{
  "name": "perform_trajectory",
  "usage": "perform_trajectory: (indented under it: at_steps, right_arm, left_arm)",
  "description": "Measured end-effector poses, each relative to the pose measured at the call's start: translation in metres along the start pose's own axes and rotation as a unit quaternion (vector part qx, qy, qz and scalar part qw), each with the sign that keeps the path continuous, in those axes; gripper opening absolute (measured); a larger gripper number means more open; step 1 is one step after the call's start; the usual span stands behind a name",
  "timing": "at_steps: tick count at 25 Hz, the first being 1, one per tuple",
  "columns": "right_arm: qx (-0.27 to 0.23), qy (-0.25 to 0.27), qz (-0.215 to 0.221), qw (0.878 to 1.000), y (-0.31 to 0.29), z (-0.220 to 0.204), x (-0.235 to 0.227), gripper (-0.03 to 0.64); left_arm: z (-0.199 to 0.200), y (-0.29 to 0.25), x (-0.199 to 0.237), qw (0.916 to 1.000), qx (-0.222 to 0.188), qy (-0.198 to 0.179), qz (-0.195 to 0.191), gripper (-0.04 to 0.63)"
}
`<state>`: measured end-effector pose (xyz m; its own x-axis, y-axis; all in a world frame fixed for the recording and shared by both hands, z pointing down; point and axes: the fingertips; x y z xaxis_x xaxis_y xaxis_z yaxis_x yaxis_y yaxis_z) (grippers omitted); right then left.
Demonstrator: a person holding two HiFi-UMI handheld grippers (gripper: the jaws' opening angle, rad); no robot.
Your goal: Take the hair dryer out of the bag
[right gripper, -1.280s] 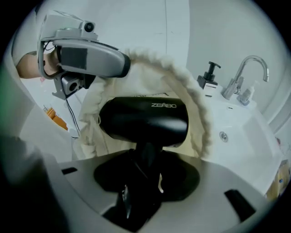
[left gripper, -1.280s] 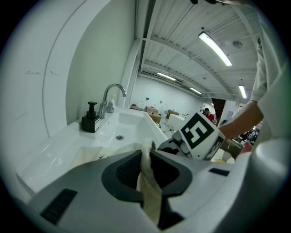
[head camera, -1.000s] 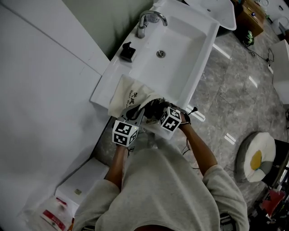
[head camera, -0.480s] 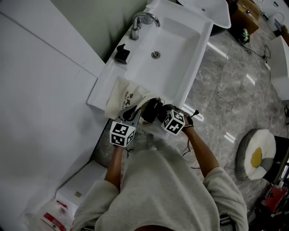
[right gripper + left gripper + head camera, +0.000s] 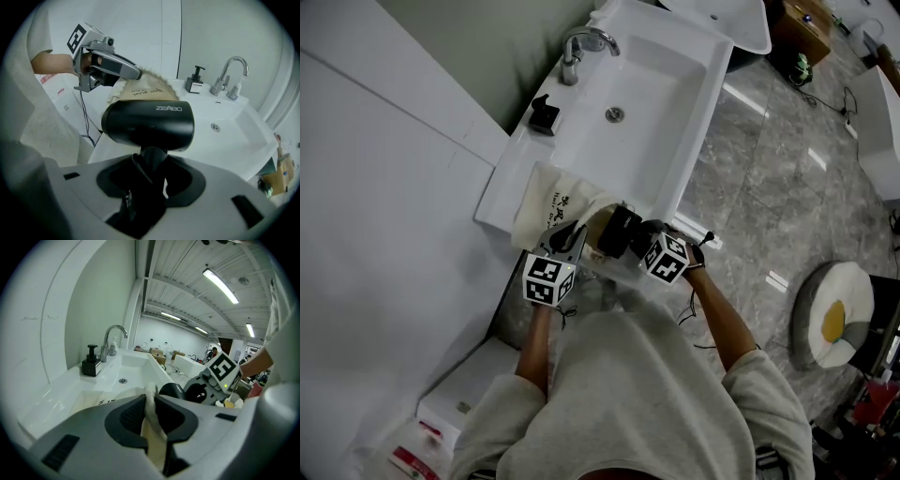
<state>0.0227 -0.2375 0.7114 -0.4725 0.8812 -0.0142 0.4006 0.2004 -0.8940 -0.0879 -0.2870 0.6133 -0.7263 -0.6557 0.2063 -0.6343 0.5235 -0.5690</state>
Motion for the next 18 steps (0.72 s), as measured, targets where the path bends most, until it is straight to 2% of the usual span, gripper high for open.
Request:
perform_trajectory:
  at_steps: [9,18]
  right_arm:
    - [-0.017,-0.026,-0.009,0.999,0.014,-0.013,-0.006,0.169]
    - [-0.052,-0.082,-0.017,0.995,0.024,-0.017,-0.005,0.169]
  left_arm:
    - [-0.002,-0.005,-0.002,1.0000,0.005,-0.001,-0.002,0.055]
    - [-0.003,-0.007,-0.005,0.9999,0.010,-0.004,-0.005,0.055]
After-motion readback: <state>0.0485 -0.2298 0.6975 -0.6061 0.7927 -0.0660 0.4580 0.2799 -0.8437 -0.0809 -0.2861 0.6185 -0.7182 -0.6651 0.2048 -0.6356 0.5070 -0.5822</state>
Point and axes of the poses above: the fingertips, and each gripper's own axes: y backward along the fingers, x to its left, z out of its top, and after that the axes turned 2 degrees about x, right-handed
